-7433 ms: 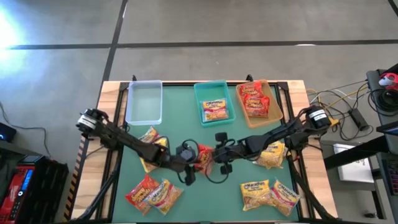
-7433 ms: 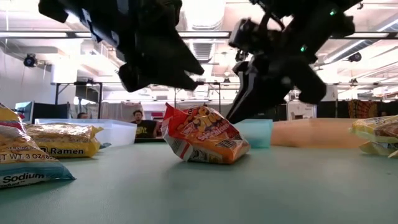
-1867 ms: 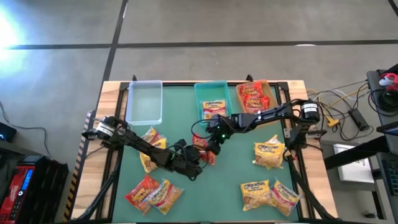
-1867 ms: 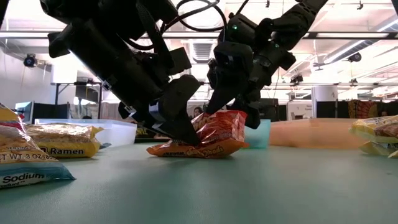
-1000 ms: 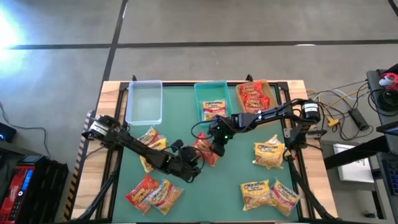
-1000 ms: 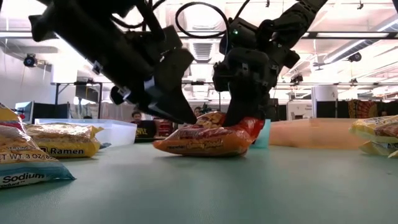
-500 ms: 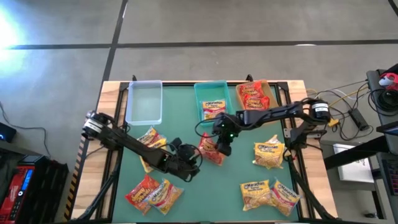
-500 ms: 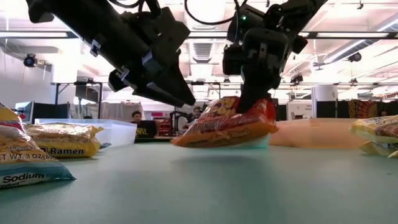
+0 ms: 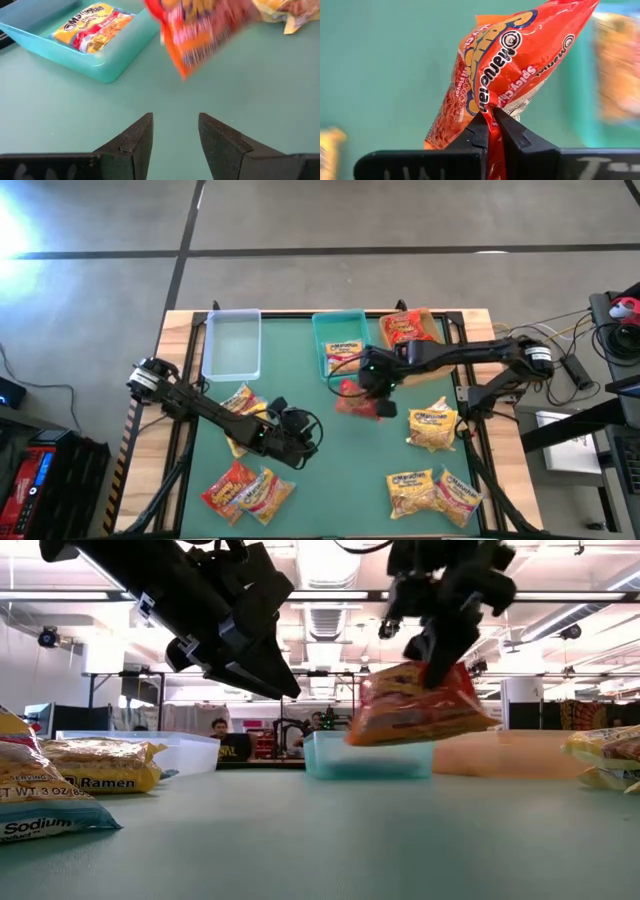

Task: Sort Maruchan noodles
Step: Put the orange noodle pack into the orange bin, then put the yellow noodle pack into the white bin

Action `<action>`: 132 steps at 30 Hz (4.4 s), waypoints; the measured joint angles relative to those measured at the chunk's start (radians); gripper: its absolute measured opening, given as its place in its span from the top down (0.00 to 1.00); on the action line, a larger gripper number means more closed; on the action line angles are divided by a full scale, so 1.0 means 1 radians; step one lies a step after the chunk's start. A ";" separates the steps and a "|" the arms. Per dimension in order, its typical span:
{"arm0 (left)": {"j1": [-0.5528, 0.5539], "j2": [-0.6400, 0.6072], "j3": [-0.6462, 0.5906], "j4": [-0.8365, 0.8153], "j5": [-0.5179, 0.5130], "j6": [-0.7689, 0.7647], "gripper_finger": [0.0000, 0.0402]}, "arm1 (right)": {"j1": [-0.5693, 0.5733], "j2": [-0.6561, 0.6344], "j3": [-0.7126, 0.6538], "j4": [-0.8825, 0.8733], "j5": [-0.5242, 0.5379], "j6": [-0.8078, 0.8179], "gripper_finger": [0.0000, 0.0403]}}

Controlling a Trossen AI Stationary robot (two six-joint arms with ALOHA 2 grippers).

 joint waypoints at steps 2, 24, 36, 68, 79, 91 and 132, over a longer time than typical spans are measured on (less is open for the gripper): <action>0.002 0.000 0.000 -0.001 0.000 -0.003 0.65 | -0.001 -0.021 0.037 -0.099 0.091 -0.075 0.98; 0.017 0.000 -0.001 -0.019 -0.029 -0.014 0.65 | -0.206 -0.233 0.087 -0.545 0.533 -0.389 0.98; 0.022 0.000 -0.002 -0.027 -0.029 -0.014 0.65 | -0.268 -0.228 -0.041 -0.540 0.539 -0.462 0.98; 0.050 -0.001 0.004 -0.027 -0.026 -0.026 0.65 | -0.270 -0.228 -0.140 -0.338 0.561 -0.369 0.91; 0.069 -0.034 0.005 -0.099 -0.025 -0.022 0.65 | -0.270 -0.228 -0.073 -0.341 0.603 -0.320 0.75; 0.069 -0.192 0.006 -0.580 0.213 -0.257 0.65 | -0.247 -0.229 -0.003 -0.111 0.134 0.257 0.75; -0.115 -0.030 -0.003 -0.579 0.389 -0.488 0.65 | 0.292 0.192 -0.214 1.016 0.193 0.586 0.77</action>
